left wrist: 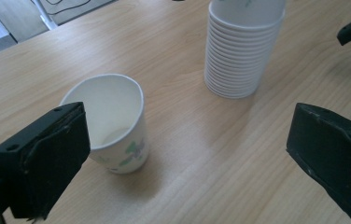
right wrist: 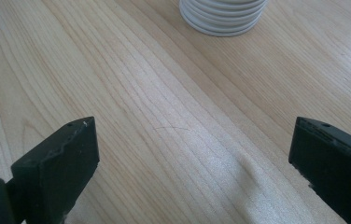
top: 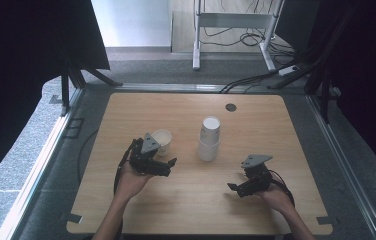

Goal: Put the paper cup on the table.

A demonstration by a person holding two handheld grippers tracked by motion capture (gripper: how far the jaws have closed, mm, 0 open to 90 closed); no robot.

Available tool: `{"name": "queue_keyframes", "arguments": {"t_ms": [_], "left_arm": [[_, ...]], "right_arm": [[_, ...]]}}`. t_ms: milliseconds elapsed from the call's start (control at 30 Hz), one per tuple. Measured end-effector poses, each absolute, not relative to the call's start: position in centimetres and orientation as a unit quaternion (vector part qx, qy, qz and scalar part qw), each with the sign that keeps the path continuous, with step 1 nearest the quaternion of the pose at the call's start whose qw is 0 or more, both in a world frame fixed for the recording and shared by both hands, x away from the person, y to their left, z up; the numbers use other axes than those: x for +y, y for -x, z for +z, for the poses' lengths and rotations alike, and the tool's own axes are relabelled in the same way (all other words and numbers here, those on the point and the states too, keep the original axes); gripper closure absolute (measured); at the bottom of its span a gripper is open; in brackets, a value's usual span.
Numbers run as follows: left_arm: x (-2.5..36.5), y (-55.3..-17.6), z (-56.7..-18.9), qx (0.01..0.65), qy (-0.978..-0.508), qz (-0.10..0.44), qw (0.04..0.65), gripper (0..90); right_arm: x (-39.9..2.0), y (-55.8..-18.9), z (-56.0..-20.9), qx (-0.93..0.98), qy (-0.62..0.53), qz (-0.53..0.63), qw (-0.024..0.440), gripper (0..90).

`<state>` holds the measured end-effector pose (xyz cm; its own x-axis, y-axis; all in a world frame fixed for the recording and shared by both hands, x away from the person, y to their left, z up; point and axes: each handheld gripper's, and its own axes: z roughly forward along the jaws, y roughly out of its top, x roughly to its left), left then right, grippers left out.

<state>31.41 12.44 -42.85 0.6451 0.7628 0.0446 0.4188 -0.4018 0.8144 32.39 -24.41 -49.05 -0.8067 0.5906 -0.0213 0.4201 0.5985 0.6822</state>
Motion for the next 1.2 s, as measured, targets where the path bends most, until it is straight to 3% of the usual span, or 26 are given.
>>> {"name": "queue_keyframes", "arguments": {"t_ms": [767, 1200], "left_arm": [[12.4, -27.6, -47.6, 0.360, -0.807, 0.183, 0.431, 0.0], [10.9, -26.9, -50.4, 0.355, -0.833, 0.156, 0.395, 0.0]], "right_arm": [[-25.1, -31.7, -49.2, 0.875, -0.297, 0.363, 0.117, 1.6], [-25.4, -31.0, -50.2, 0.882, -0.298, 0.344, 0.120, 1.2]]}}
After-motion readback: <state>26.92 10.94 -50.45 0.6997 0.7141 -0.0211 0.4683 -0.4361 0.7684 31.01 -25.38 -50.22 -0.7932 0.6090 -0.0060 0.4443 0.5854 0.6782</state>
